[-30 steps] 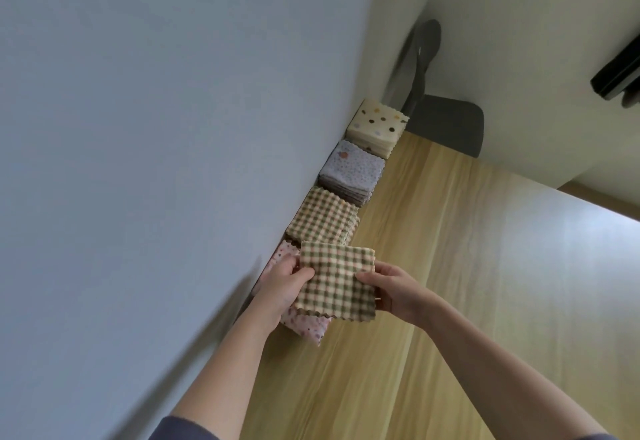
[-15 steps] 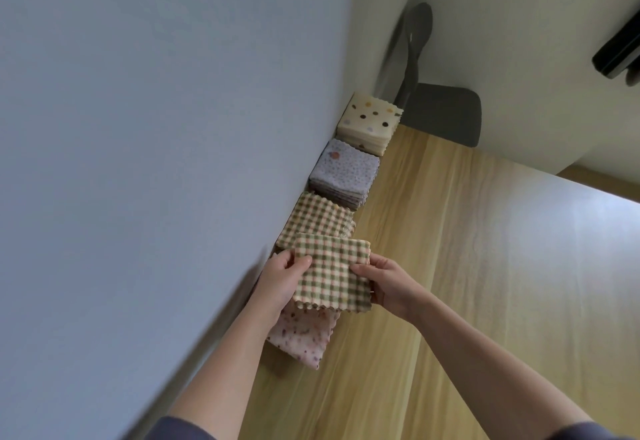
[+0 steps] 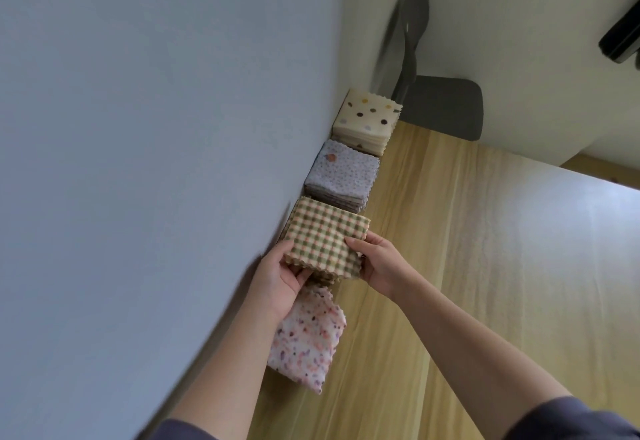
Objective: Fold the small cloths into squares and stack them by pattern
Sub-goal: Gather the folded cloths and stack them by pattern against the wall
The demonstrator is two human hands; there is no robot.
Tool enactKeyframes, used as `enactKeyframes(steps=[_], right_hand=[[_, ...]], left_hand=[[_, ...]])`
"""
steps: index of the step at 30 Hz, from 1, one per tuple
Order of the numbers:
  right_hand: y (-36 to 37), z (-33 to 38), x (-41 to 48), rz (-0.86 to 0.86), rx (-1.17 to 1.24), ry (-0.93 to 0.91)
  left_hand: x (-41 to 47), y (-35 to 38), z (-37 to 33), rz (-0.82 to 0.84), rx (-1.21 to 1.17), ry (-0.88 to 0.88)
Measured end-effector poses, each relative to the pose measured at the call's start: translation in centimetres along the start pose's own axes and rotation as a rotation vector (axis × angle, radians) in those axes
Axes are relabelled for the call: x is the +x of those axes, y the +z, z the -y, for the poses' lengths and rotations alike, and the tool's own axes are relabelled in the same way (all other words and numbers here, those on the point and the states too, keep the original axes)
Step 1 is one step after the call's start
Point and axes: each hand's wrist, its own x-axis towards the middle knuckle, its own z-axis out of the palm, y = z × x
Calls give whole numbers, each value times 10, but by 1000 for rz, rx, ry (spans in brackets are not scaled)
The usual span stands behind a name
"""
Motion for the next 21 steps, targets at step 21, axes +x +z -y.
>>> enactKeyframes(steps=[21], right_hand=[[24,-5,21,-216,-192,36]], left_hand=[[-21,0,9,-267,-31,94]])
